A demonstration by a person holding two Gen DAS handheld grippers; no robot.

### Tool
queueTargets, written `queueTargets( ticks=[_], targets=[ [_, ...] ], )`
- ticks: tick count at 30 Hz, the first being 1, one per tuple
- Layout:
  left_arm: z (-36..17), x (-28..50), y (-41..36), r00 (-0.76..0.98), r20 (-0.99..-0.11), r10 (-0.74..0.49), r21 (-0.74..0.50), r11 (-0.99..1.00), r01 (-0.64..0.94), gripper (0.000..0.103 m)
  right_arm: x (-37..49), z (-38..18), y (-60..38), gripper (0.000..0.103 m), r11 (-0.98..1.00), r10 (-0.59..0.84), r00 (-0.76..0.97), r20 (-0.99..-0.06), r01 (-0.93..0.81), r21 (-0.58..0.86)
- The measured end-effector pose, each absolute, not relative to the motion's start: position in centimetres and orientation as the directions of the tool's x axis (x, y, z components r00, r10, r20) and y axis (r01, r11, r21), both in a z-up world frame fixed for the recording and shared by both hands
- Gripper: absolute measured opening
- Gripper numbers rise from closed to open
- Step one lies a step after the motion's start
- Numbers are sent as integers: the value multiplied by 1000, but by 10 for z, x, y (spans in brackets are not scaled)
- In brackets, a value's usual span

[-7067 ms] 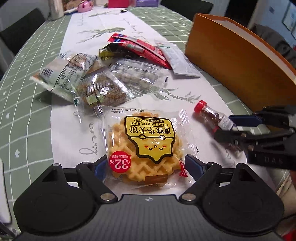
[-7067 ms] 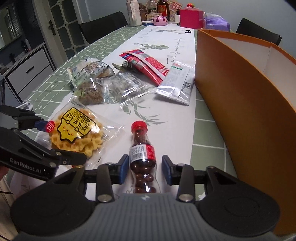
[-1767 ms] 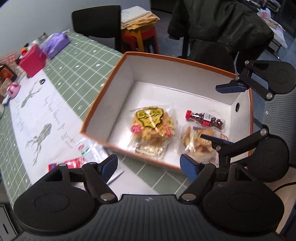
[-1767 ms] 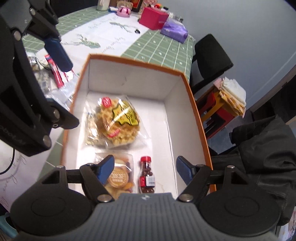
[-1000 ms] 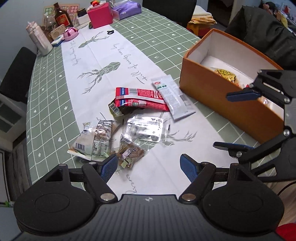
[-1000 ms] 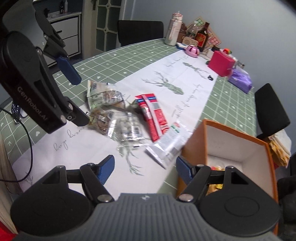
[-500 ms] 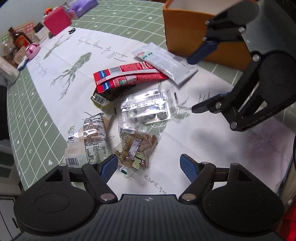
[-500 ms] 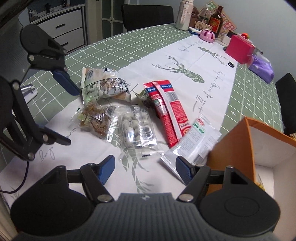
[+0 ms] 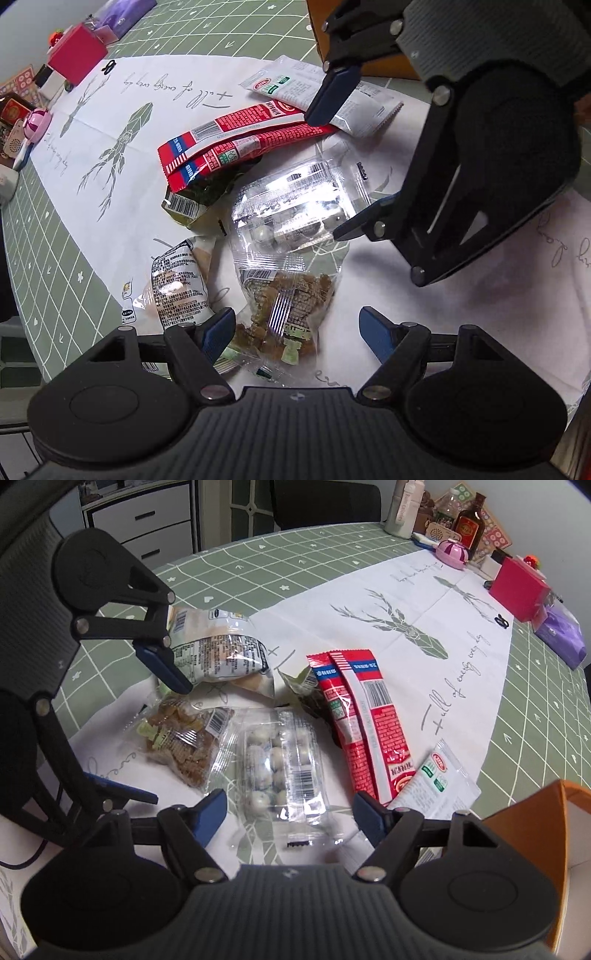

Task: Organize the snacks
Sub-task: 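Grasp the white candy-ball packet with the right gripper while the left gripper grasps the nut bag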

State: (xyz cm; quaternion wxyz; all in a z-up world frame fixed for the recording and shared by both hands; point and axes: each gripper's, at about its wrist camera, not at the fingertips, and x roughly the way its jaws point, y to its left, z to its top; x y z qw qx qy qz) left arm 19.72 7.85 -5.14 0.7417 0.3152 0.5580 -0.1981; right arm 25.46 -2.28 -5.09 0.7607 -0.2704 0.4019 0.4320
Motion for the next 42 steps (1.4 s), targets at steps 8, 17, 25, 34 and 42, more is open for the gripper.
queueTargets(
  ticks=[8,17,25,34,42],
  targets=[
    [-61,202,79,297,-950,95,270,727,632,82,265,-67,-11,80,487,430,284,-857,-872,-45],
    [-62,205,81,237,-967,98,216,807,550,59,256,-65,-17,58,526,390,253,-885,-851,-12],
    [-64,194,91,149,-982,118,166,914,371,58,234,-64,-41,57,572,309,226,-924,-820,-10],
    [-66,160,72,125,-984,129,174,862,477,58,196,-65,-70,59,555,264,193,-945,-832,-15],
    [-71,134,55,66,-985,161,170,809,563,58,177,-64,-84,66,536,242,184,-953,-844,-27]
  ],
)
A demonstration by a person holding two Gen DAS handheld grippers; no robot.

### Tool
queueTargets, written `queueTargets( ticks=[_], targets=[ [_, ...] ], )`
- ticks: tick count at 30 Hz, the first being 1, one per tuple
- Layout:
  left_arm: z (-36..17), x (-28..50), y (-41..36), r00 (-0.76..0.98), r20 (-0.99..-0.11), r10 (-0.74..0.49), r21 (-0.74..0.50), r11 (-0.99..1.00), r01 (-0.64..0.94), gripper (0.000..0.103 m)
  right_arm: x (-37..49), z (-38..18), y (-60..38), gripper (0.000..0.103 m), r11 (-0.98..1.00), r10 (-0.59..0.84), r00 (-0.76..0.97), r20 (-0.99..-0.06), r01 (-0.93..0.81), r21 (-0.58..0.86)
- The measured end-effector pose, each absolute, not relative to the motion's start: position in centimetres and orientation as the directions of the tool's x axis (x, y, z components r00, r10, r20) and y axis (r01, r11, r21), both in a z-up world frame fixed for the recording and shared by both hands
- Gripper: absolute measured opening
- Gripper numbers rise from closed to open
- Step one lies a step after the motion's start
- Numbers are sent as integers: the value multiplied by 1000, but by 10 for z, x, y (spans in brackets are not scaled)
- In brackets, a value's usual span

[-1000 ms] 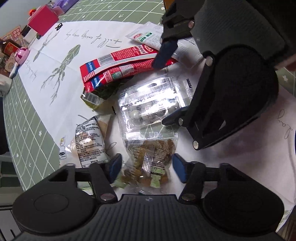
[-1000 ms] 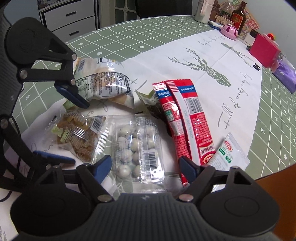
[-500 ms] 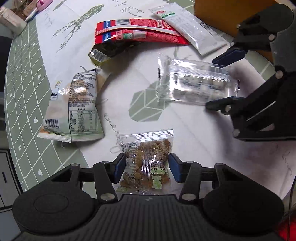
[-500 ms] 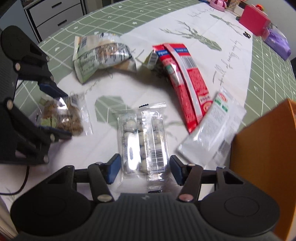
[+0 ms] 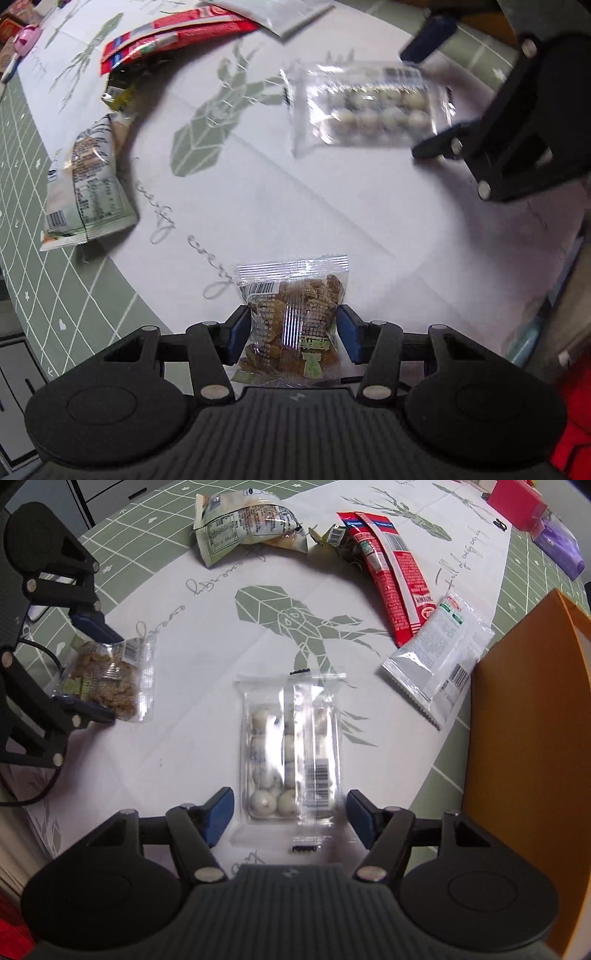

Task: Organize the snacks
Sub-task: 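Grasp the white candy-ball packet with the right gripper while the left gripper grasps the nut bag, then carry the candy-ball packet and nut bag into the orange box and release them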

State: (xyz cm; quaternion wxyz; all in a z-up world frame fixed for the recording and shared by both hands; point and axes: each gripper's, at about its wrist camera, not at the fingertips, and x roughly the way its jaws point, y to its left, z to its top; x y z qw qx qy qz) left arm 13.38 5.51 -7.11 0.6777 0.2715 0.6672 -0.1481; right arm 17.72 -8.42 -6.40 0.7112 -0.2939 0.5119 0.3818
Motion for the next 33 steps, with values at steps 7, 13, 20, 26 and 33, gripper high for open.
queueTargets(
  ticks=[7,13,20,26,33],
  targets=[
    [-70,125,47,163,-977,140,206,826,525,80,189,-59,-78,72,561,312,230,-922,-827,-17],
    [-71,121,58,152,-983,106,170,843,511,80,190,-68,-67,72,565,320,226,-920,-825,-6],
    [-70,111,63,108,-989,101,143,843,519,68,186,-67,-70,58,565,330,215,-919,-825,9],
    [-69,106,57,92,-989,116,147,846,512,58,181,-65,-73,52,565,310,224,-924,-825,-10],
    [-51,101,36,112,-984,140,178,841,511,57,168,-55,-82,49,555,276,235,-932,-830,-45]
  ],
)
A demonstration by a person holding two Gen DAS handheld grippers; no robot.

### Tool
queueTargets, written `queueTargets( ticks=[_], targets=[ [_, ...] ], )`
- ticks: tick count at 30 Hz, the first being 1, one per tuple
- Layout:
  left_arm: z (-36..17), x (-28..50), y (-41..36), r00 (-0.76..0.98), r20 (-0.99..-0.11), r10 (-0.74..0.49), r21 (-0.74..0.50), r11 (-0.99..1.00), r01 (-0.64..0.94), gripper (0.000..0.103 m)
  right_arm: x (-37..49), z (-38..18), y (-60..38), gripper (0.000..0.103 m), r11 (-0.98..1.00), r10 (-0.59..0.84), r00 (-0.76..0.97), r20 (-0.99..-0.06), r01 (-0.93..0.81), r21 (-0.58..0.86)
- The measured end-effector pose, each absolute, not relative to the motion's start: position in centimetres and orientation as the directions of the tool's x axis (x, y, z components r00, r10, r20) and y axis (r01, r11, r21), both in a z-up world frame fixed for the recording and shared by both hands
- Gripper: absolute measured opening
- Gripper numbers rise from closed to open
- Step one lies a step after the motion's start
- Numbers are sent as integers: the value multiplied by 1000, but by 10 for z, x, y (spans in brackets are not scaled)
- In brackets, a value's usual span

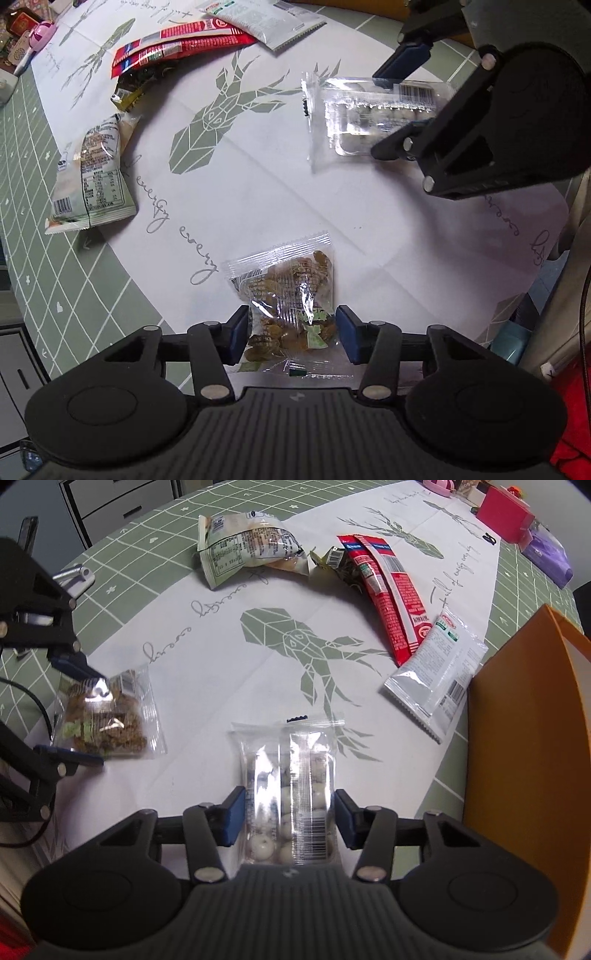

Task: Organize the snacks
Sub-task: 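Carry the candy-ball packet and nut bag into the orange box and release them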

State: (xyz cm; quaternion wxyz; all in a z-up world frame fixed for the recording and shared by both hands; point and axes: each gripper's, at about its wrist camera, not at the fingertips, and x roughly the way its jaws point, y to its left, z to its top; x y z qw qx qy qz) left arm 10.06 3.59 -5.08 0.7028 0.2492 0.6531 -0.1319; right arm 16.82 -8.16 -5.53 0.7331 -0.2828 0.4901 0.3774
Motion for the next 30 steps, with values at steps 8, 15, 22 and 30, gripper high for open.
queueTargets(
  ticks=[8,15,22,30],
  targets=[
    [-19,111,21,168,-976,141,207,845,493,56,153,-20,-103,49,538,269,281,-921,-837,-98],
    [13,124,-4,230,-960,160,262,803,535,56,145,26,-125,49,529,280,332,-901,-836,-143],
    [53,147,-35,339,-934,114,294,783,548,56,156,73,-159,49,571,257,457,-852,-783,-248],
    [86,180,-76,449,-894,5,278,791,545,56,186,96,-207,49,668,212,533,-819,-691,-276]
  ],
)
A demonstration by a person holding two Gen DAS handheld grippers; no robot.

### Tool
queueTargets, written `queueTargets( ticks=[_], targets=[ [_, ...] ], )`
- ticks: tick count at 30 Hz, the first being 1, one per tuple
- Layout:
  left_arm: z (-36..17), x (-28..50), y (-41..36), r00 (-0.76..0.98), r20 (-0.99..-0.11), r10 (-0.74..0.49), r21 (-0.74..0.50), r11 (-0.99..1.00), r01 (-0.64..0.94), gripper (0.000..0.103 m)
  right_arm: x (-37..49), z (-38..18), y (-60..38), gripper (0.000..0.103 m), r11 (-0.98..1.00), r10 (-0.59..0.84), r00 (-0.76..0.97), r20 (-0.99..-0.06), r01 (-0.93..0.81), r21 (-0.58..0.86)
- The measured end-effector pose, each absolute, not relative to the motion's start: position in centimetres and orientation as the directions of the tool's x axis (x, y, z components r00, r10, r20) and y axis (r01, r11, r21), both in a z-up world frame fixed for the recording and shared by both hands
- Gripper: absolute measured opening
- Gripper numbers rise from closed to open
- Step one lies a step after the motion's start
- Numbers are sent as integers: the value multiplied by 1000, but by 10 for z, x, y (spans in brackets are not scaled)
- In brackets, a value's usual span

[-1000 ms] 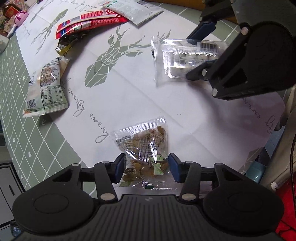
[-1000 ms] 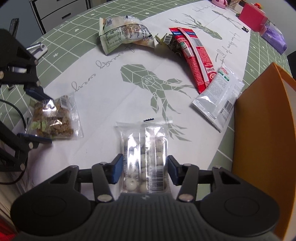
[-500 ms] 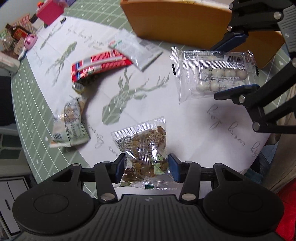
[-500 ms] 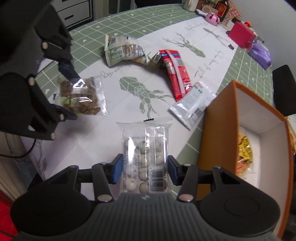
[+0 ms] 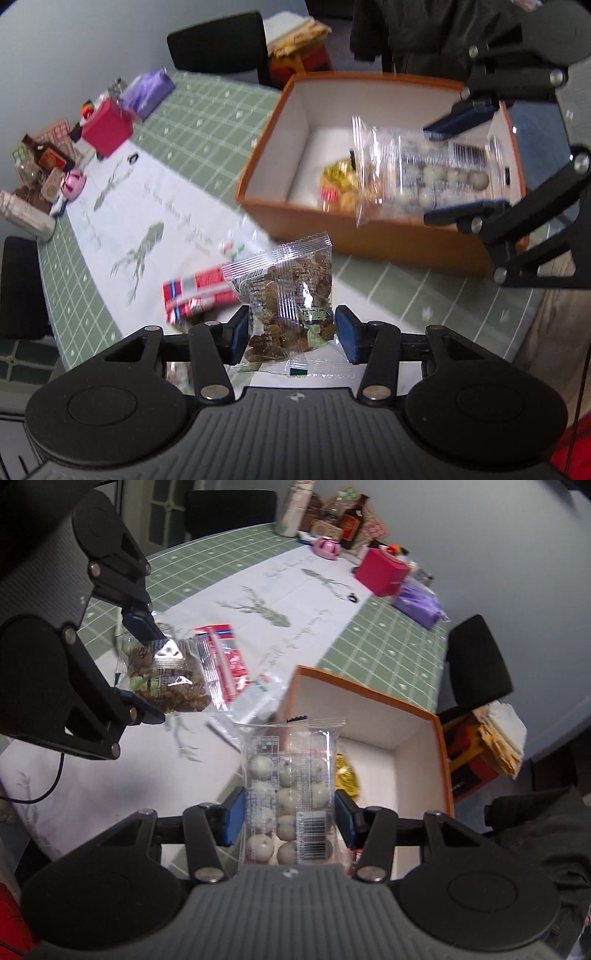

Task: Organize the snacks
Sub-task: 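Carry the candy-ball packet and nut bag into the orange box and release them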

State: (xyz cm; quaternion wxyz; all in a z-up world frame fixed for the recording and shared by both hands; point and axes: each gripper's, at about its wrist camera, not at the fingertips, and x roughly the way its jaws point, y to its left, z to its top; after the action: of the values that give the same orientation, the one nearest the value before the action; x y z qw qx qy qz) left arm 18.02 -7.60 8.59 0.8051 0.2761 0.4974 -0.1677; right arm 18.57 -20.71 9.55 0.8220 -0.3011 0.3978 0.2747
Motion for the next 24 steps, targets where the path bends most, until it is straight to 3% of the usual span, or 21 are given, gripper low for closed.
queueTargets(
  ticks=[9,24],
  targets=[
    [83,219,-121,513,-852,-109,221,812,541,55,221,73,-255,50,747,131,529,-839,-609,-267],
    [17,259,-165,433,-889,-153,172,763,623,55,277,-5,-290,51,772,48,429,-902,-589,-239]
  ],
)
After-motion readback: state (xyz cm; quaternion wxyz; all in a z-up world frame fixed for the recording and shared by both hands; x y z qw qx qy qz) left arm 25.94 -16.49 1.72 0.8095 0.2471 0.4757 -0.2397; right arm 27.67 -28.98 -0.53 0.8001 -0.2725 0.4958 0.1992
